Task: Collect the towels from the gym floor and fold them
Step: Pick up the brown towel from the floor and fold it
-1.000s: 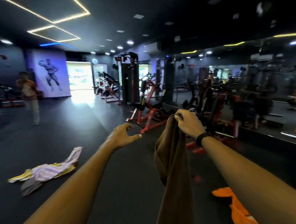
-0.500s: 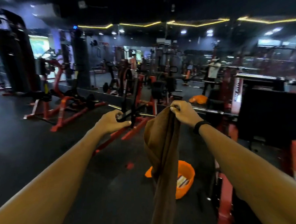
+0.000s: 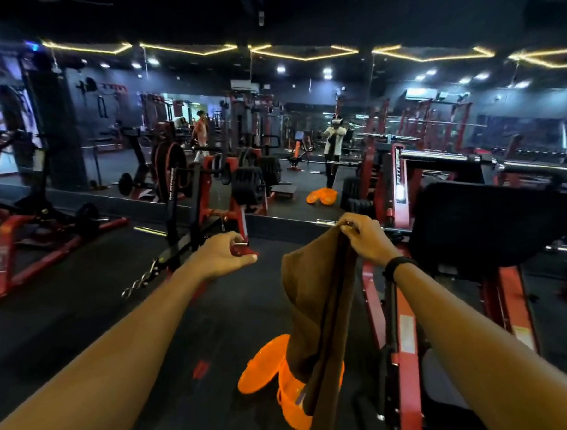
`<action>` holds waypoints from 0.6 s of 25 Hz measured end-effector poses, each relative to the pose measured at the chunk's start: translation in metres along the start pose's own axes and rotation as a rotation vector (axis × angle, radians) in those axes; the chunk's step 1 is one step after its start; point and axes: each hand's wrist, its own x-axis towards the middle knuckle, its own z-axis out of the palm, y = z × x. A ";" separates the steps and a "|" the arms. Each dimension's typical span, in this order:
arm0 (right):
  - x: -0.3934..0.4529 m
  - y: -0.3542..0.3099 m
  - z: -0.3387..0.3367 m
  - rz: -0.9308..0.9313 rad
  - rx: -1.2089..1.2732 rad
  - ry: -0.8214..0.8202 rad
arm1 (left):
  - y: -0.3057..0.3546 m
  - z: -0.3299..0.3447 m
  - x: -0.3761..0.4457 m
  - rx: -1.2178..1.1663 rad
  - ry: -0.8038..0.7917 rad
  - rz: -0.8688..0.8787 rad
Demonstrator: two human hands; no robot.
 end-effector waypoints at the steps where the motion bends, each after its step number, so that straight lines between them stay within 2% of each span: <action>1: 0.014 0.012 0.005 0.006 -0.002 0.006 | -0.002 0.005 0.021 0.024 -0.016 0.014; 4: 0.073 0.052 0.023 0.006 0.010 0.018 | -0.008 0.021 0.097 0.090 -0.061 0.035; 10: 0.194 0.118 0.037 -0.032 -0.013 -0.070 | 0.001 0.030 0.241 0.042 -0.078 0.041; 15: 0.272 0.156 0.045 -0.059 -0.008 -0.066 | -0.009 0.059 0.339 -0.030 -0.092 0.033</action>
